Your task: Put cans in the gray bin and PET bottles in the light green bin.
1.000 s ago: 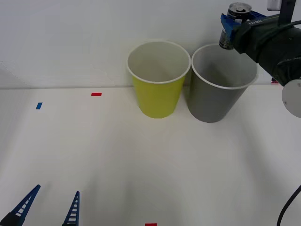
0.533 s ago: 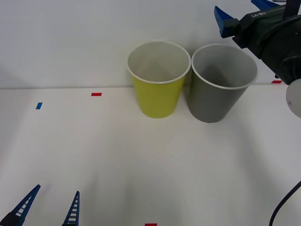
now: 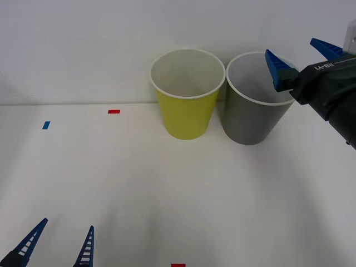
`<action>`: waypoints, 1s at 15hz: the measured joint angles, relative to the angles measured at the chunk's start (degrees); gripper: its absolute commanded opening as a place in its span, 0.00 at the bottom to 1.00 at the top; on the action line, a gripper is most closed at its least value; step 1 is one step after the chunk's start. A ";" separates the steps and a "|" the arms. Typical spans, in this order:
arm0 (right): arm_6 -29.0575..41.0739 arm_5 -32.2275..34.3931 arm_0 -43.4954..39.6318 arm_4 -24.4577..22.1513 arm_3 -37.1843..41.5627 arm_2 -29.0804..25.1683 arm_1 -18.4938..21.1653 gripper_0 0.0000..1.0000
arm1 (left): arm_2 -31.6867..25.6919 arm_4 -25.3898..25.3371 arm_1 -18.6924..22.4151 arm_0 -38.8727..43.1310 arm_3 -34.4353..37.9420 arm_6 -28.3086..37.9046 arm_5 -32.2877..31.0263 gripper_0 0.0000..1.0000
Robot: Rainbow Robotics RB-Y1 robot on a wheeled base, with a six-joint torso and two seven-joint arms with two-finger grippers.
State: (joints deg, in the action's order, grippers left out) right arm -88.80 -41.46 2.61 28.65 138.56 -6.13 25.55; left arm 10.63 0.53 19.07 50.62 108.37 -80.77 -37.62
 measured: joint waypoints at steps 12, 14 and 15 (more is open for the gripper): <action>-1.56 3.86 -27.34 2.54 10.60 2.08 -3.44 0.88 | 0.00 0.00 0.00 0.00 0.00 0.00 0.00 1.00; -2.28 5.10 -28.18 2.38 9.83 2.95 -3.71 0.88 | 0.00 0.00 0.00 0.00 0.00 0.00 0.00 1.00; -2.54 6.99 -28.64 1.91 9.10 3.85 -3.73 0.88 | 0.00 0.00 0.00 0.00 0.00 0.00 0.00 1.00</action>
State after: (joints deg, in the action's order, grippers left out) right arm -91.35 -34.48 -26.03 30.55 147.66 -2.28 21.82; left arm 10.63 0.53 19.07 50.62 108.37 -80.77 -37.62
